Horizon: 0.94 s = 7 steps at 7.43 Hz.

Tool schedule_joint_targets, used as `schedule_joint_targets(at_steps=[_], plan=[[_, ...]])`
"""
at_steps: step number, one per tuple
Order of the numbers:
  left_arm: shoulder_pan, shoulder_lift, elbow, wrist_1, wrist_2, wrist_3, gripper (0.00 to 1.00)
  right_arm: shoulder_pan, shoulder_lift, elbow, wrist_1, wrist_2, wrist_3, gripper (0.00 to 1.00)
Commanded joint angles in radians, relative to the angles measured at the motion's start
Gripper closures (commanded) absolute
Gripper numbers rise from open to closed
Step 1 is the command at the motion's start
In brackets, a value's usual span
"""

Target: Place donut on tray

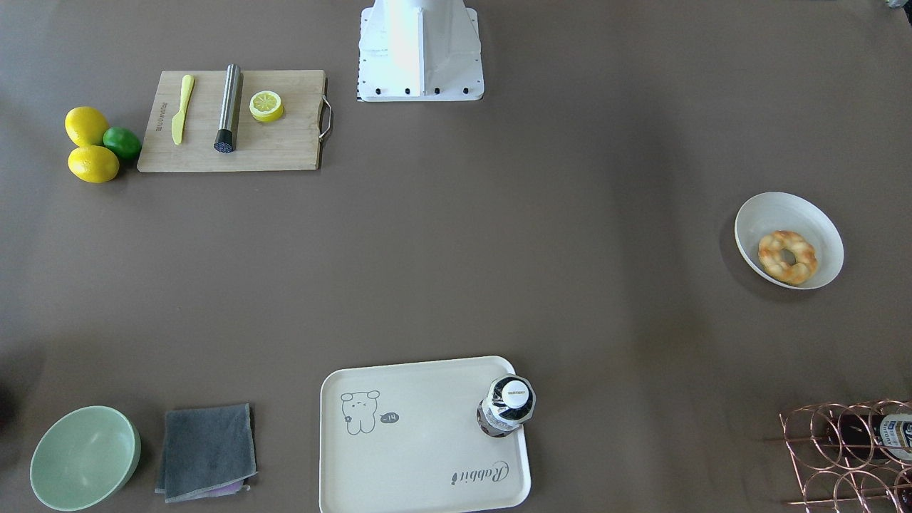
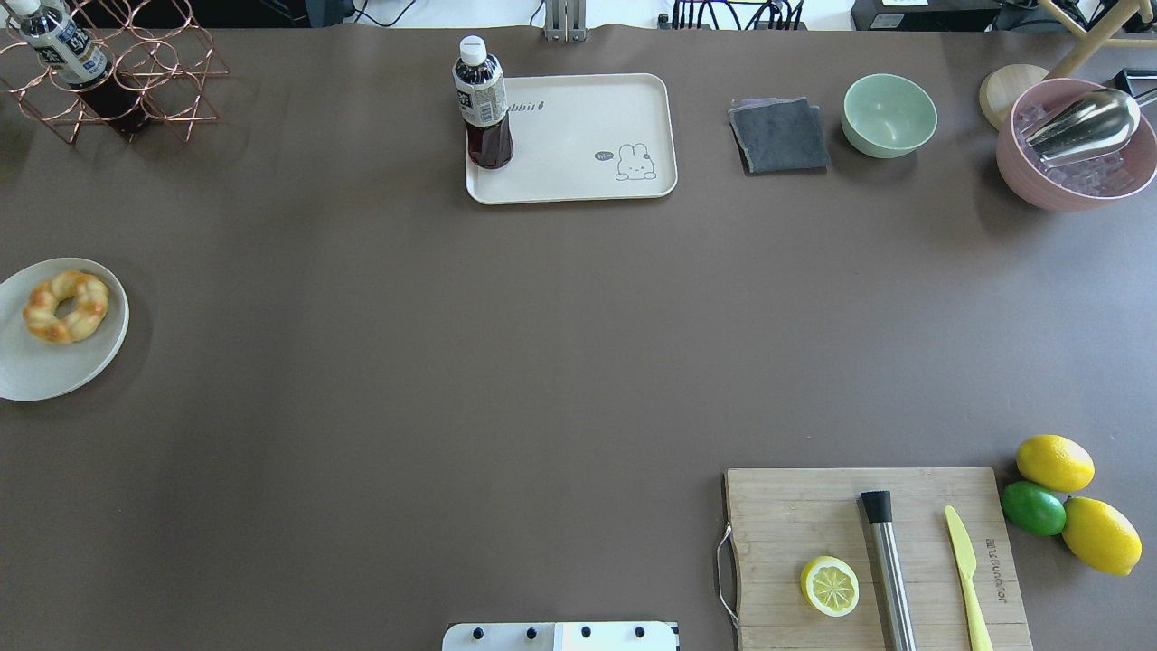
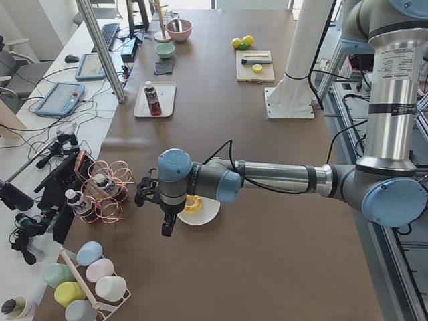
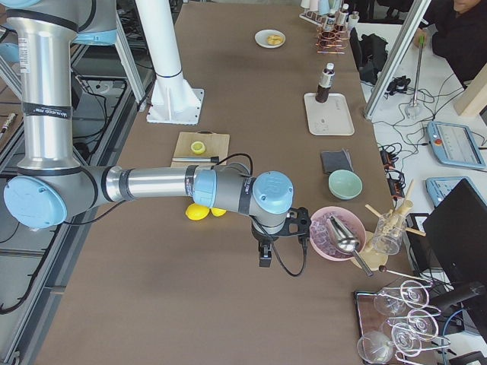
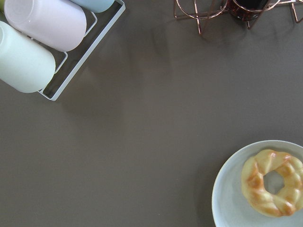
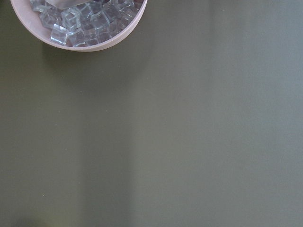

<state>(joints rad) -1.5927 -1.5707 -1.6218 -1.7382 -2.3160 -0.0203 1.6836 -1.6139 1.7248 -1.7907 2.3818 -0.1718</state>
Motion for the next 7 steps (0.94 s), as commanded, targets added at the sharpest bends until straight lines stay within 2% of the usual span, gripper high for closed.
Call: schedule_joint_targets(at_steps=[1,5,6,7], plan=[[0.000,0.006,-0.004,-0.003,0.000,-0.004,0.02,0.001,0.002,0.001,0.001,0.004,0.000,0.00],[-0.009,0.035,-0.020,-0.004,-0.008,0.008,0.02,-0.001,-0.001,0.001,0.004,0.008,0.000,0.00],[-0.009,0.050,-0.020,-0.026,-0.008,0.008,0.02,-0.001,-0.007,0.002,0.004,0.007,0.000,0.00],[-0.009,0.087,-0.017,-0.099,-0.003,0.002,0.02,0.001,-0.011,0.004,0.005,0.005,-0.003,0.00]])
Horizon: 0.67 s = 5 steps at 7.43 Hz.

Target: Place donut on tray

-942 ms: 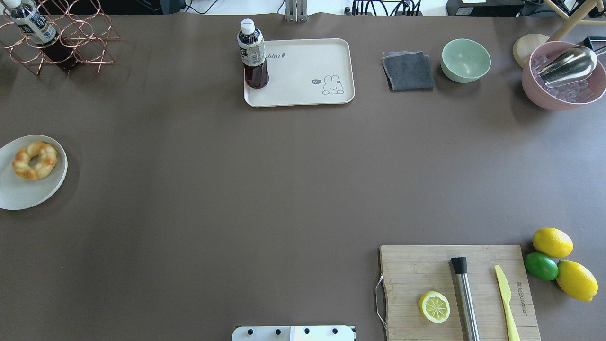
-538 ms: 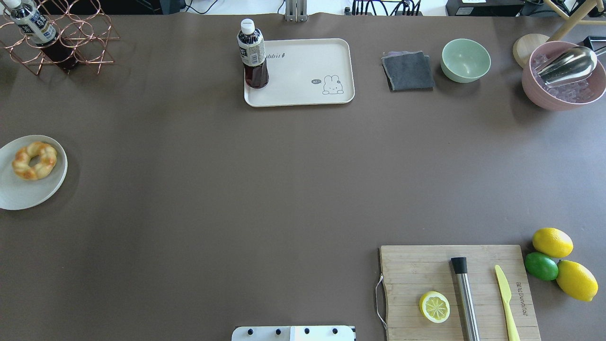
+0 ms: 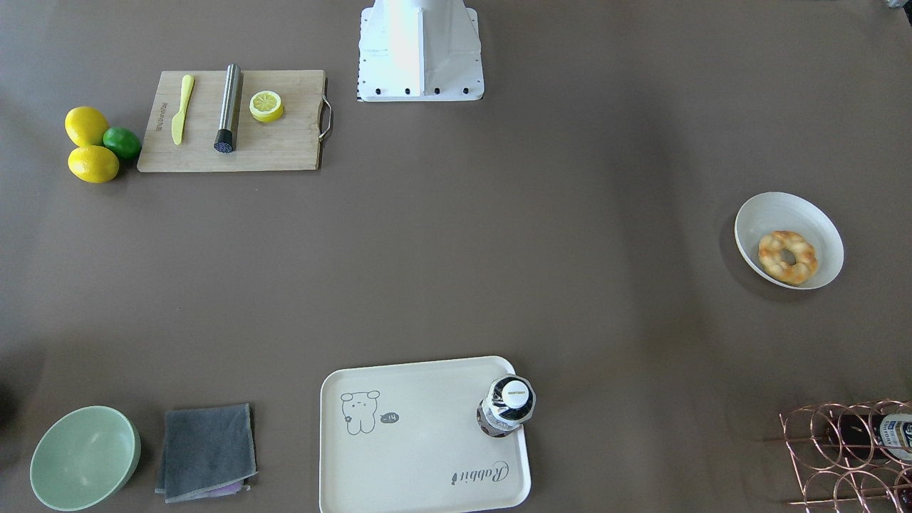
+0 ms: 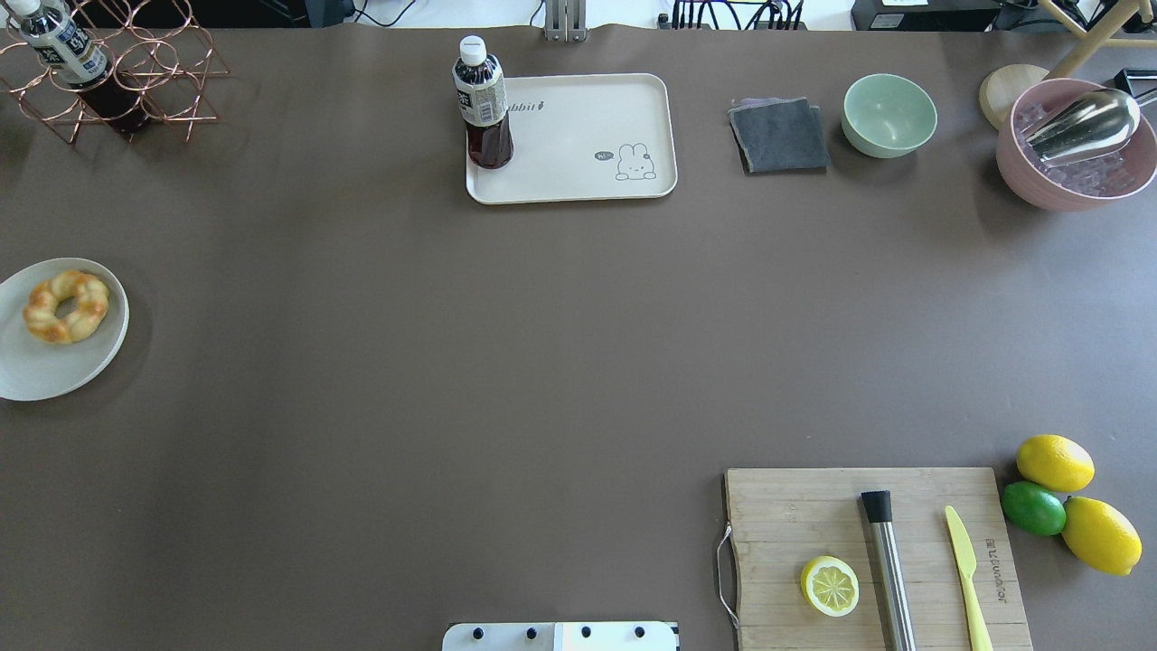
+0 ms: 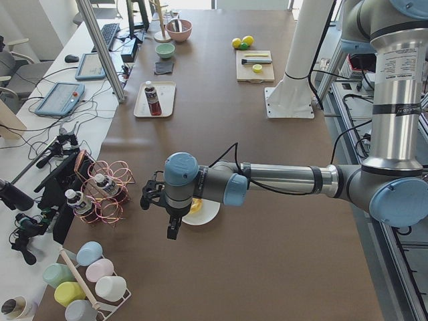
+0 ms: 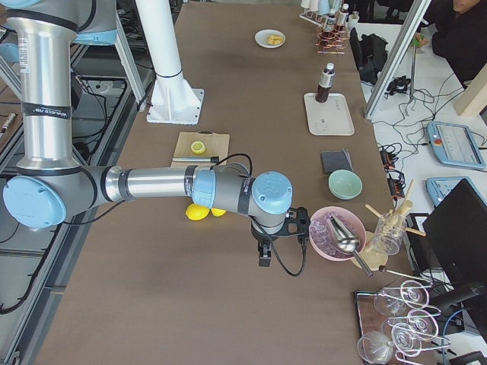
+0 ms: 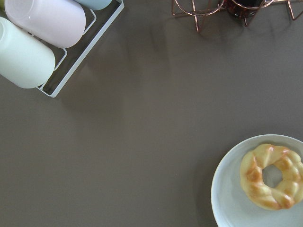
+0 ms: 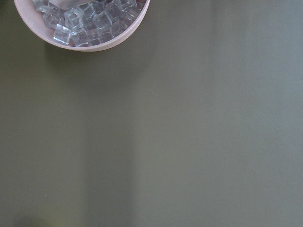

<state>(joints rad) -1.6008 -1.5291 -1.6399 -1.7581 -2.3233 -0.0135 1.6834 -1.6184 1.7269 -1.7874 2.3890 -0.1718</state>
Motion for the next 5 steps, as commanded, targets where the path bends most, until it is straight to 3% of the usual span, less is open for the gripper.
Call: schedule_joint_targets(at_steps=[1,3,4,5], plan=[[0.001,0.072,0.006,-0.105,0.002,-0.011,0.02,0.001,-0.005,0.006,0.002,-0.005,-0.008,0.00],[0.004,0.108,-0.003,-0.110,-0.004,-0.026,0.02,-0.001,-0.006,0.020,0.002,-0.004,-0.003,0.00],[0.010,0.109,-0.003,-0.132,-0.048,-0.125,0.02,-0.001,-0.002,0.020,0.002,-0.004,-0.002,0.00],[0.059,0.142,-0.001,-0.227,-0.076,-0.216,0.02,-0.001,0.000,0.020,0.002,-0.004,0.000,0.00]])
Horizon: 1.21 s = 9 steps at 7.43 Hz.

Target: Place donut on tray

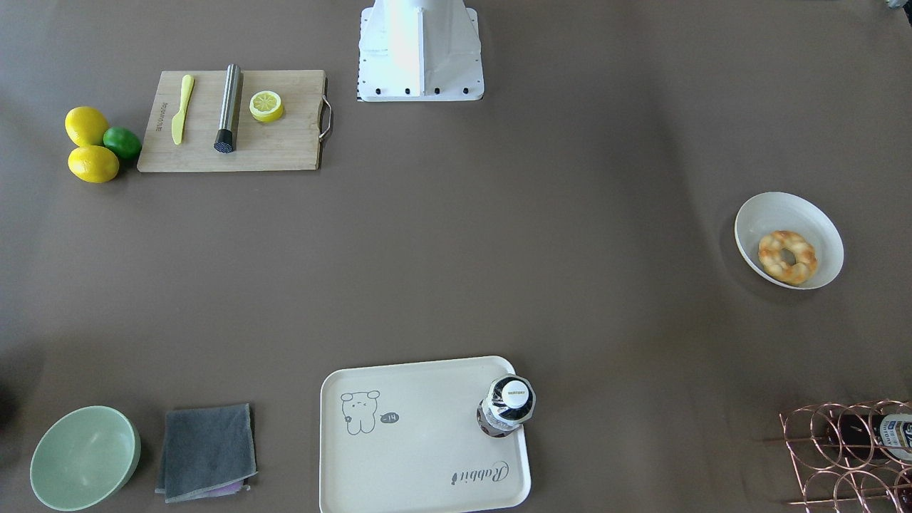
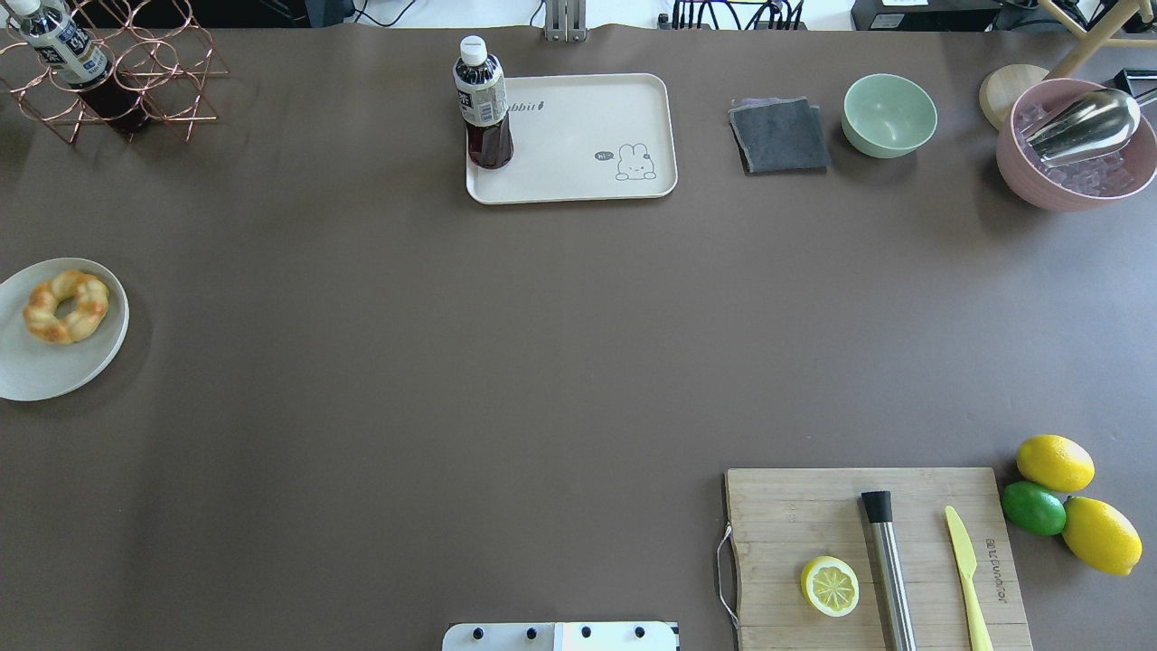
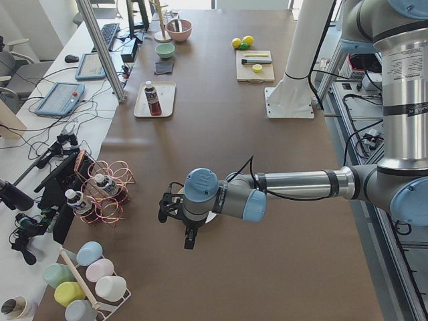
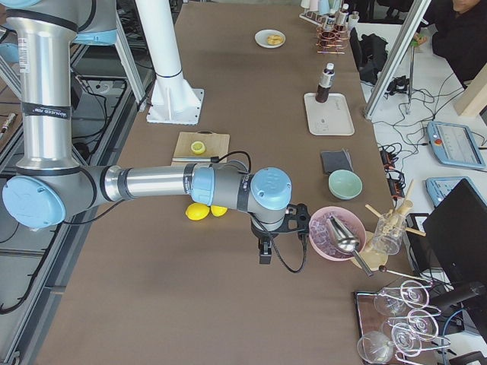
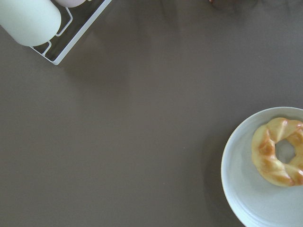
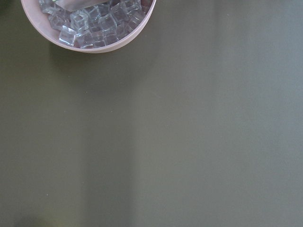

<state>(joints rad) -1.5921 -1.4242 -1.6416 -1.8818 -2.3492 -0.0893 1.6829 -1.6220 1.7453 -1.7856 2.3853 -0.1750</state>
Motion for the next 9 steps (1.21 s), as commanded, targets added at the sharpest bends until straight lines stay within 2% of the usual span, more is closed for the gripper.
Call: schedule_joint_targets(at_steps=[1,2,4,6,8,9], plan=[[0.129,0.068,0.008,-0.235,-0.047,-0.279,0.02,-0.003,0.007,0.002,0.000,0.002,0.005,0.00],[0.192,0.091,0.025,-0.344,-0.044,-0.381,0.02,-0.005,0.008,0.002,0.000,0.000,0.005,0.00],[0.254,0.088,0.145,-0.517,-0.039,-0.411,0.02,-0.006,0.008,0.000,0.000,0.002,0.005,0.00],[0.323,0.076,0.180,-0.635,-0.009,-0.541,0.02,-0.050,0.013,-0.001,0.033,0.029,0.014,0.00],[0.340,0.073,0.178,-0.652,0.008,-0.560,0.02,-0.177,0.042,-0.009,0.241,0.069,0.208,0.00],[0.340,0.067,0.180,-0.652,0.008,-0.561,0.02,-0.231,0.047,-0.036,0.353,0.071,0.230,0.00]])
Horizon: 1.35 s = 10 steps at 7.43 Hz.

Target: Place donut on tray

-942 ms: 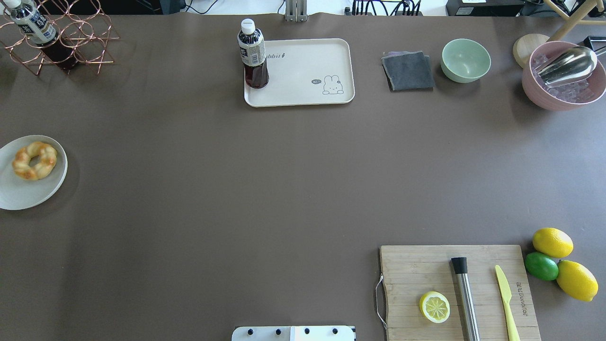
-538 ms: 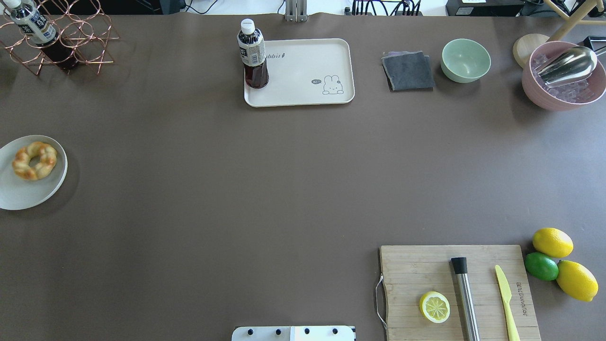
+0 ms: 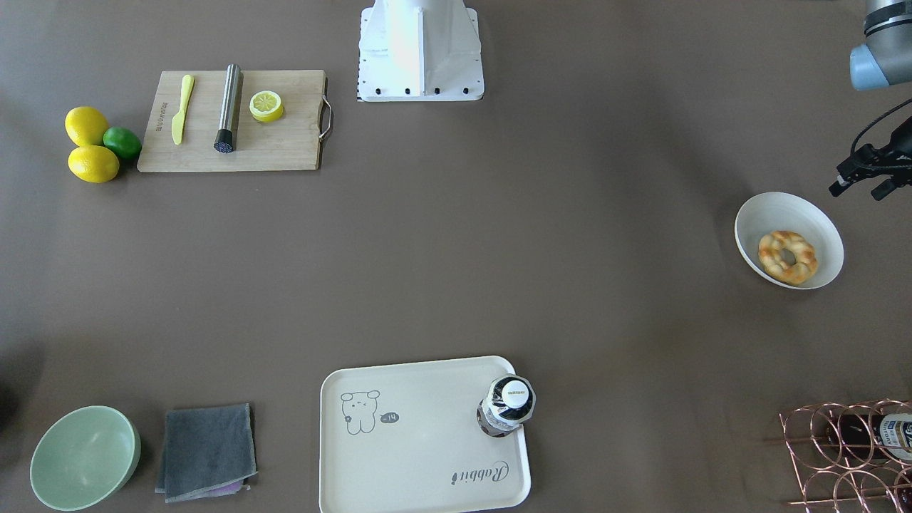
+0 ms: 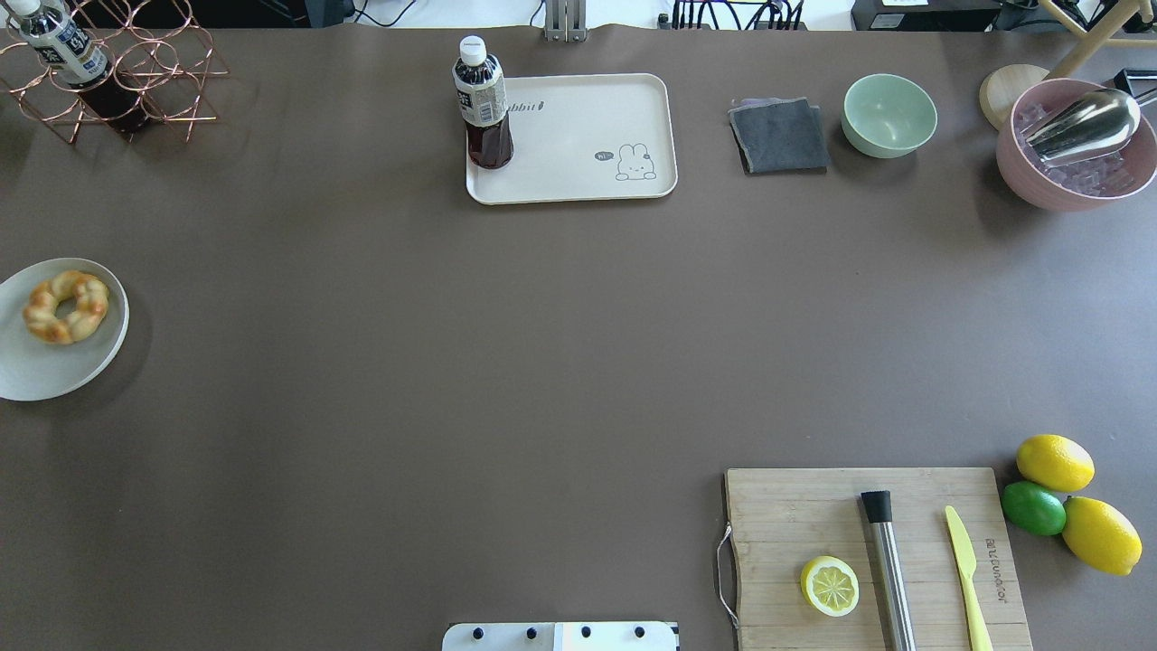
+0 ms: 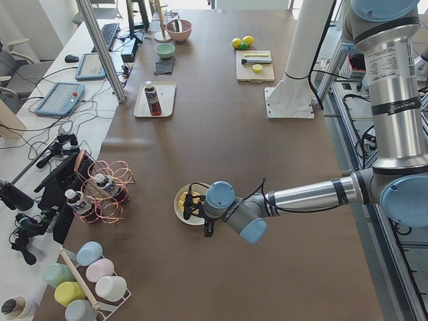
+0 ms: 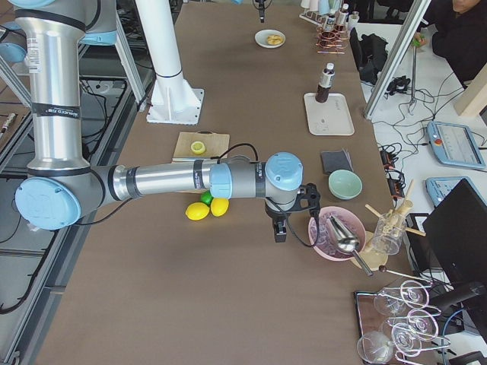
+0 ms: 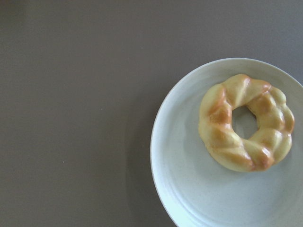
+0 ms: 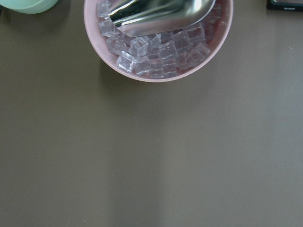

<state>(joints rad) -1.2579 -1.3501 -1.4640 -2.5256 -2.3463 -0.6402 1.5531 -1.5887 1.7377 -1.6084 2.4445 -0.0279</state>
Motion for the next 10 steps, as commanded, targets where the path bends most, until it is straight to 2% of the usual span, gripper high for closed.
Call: schedule_joint_targets(at_steps=[1,2,3,4,5,7,10], plan=[[0.006,-0.009,0.004,-0.009,0.007,-0.010,0.02,-0.138,0.013,-0.070,0.324,-0.001,0.085,0.00],[0.008,-0.014,0.005,-0.007,0.018,-0.010,0.02,-0.174,0.035,-0.078,0.370,-0.004,0.182,0.00],[0.023,-0.026,0.016,-0.012,0.036,-0.010,0.02,-0.192,0.077,-0.076,0.377,-0.004,0.357,0.00],[0.025,-0.058,0.046,-0.012,0.036,-0.012,0.02,-0.206,0.090,-0.073,0.380,-0.001,0.408,0.00],[0.026,-0.088,0.077,-0.013,0.041,-0.012,0.02,-0.221,0.099,-0.064,0.380,0.007,0.416,0.00],[0.095,-0.136,0.141,-0.062,0.129,-0.013,0.03,-0.232,0.125,-0.063,0.378,0.010,0.419,0.00],[0.097,-0.144,0.157,-0.065,0.125,-0.012,0.03,-0.238,0.154,-0.050,0.380,0.065,0.506,0.00]])
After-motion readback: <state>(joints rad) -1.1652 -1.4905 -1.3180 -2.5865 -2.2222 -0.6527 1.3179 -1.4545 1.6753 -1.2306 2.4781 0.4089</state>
